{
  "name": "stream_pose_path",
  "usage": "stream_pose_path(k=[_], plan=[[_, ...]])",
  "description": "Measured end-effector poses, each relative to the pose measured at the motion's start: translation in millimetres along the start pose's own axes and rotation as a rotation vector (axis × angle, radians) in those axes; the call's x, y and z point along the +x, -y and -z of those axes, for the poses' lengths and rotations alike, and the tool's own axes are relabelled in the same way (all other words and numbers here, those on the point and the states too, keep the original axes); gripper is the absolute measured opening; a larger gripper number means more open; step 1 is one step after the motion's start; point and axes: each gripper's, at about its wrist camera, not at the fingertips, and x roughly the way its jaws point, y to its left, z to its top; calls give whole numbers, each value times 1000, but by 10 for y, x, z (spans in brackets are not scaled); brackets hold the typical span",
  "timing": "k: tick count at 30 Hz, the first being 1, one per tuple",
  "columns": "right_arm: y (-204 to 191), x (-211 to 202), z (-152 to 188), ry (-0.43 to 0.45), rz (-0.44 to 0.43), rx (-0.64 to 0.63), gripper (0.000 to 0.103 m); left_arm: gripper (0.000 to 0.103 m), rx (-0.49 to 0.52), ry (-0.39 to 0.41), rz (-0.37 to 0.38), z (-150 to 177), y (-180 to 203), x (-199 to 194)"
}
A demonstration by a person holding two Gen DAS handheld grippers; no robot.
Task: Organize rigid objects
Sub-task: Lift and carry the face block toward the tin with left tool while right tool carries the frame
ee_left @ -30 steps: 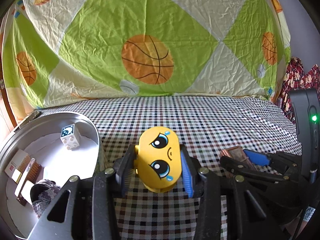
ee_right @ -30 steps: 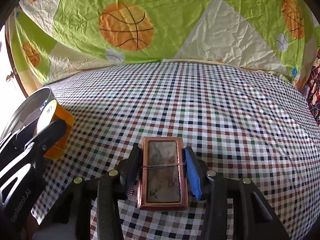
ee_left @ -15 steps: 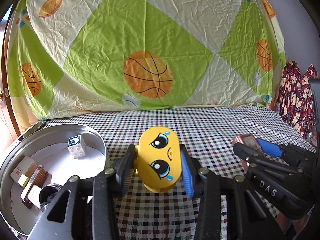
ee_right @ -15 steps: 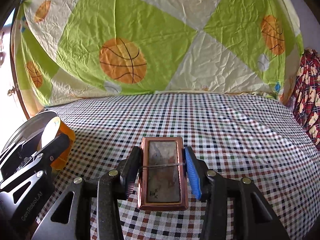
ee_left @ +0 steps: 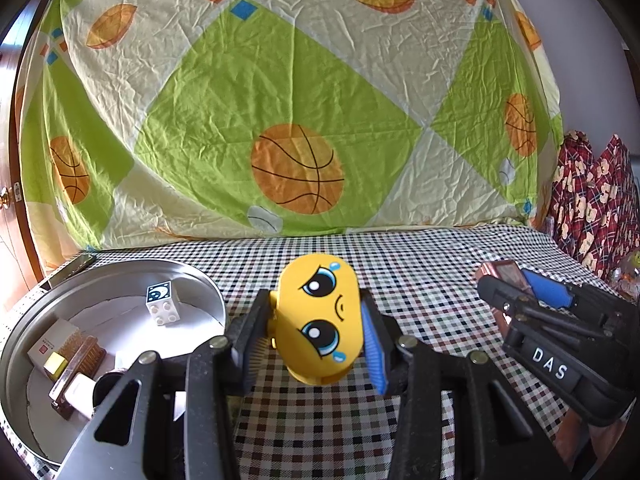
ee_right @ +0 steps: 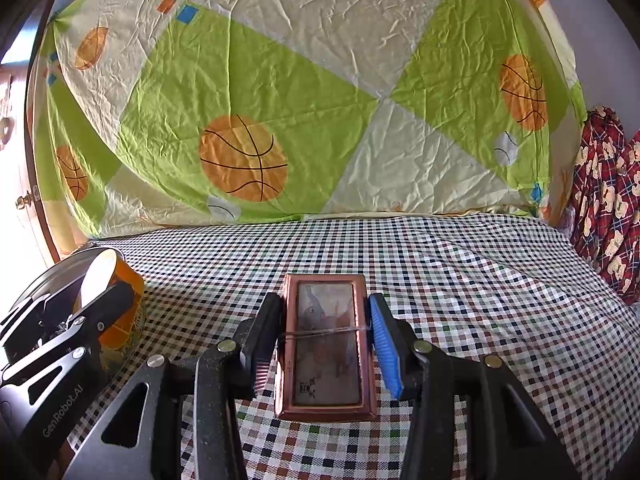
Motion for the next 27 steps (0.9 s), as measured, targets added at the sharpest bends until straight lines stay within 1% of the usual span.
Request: stream_pose_path(k=[10,19,23,27], plan=[[-12,-131,41,37,-3,6,47,42,-3,25,-12,16,-34,-88],[-33,-265,78,91,-2,4,47,42,-13,45,-24,35,-82,-159],[-26,-390,112,146,-11,8,47,42,-15,58,-30,43,-104,-201],[-53,-411,107,154,-18,-2,47,42,-17,63,-33,47,-120,-226]])
